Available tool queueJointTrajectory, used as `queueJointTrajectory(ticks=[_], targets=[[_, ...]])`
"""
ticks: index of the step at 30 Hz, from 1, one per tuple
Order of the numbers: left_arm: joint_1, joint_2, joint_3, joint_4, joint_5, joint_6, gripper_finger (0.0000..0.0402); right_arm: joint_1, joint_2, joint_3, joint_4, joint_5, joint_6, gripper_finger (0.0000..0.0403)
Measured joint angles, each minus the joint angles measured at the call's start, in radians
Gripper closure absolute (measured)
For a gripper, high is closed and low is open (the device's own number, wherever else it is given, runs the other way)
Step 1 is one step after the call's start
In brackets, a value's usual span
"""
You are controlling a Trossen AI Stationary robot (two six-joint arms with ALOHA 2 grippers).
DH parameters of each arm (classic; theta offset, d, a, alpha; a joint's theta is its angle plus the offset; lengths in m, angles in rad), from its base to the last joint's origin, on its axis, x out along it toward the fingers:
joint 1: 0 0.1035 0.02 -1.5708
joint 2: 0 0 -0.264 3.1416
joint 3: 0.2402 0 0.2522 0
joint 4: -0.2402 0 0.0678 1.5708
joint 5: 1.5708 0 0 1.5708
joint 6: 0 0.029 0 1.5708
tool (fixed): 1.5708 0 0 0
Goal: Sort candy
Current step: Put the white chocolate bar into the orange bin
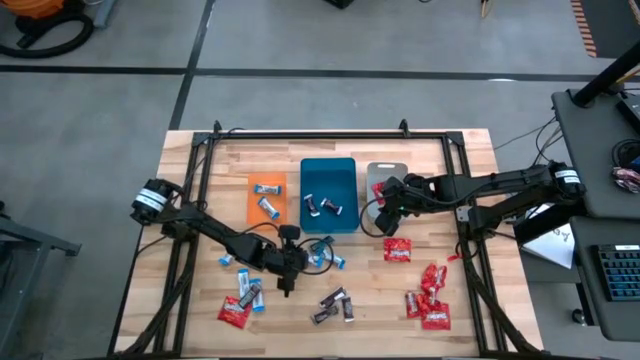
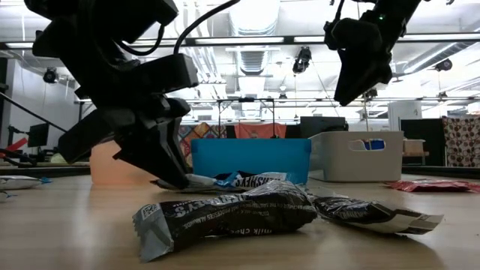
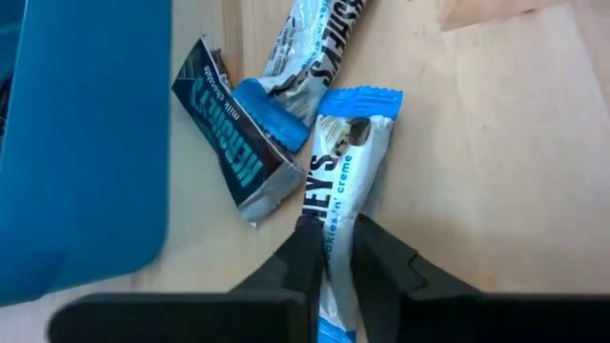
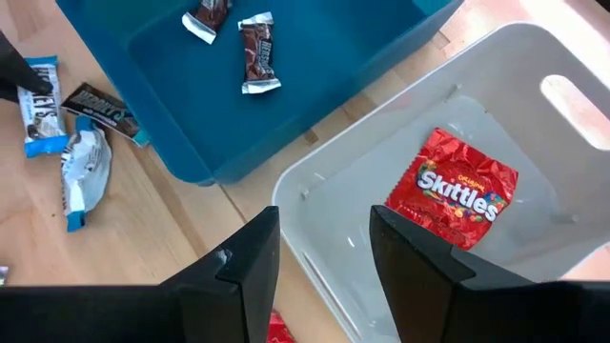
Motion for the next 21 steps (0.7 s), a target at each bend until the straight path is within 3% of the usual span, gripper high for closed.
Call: queueJointTrajectory(ticks=[12, 17, 21], targets=[[-0.001, -0.086, 0.005, -0.015, 0.097, 0.01, 0.0389, 0.0, 0.0, 0.0, -0.001, 0.0, 0.0, 0.0246], [-0.003, -0.214, 0.009, -0.036, 0.12, 0.009, 0.0389, 0.0, 0.0, 0.0, 0.0, 0.0, 0.0, 0.0246], [0.001, -0.354, 0.009, -0.126, 0.05, -0.001, 0.0389, 0.0, 0.0, 0.0, 0.003, 0.0, 0.0, 0.0246]])
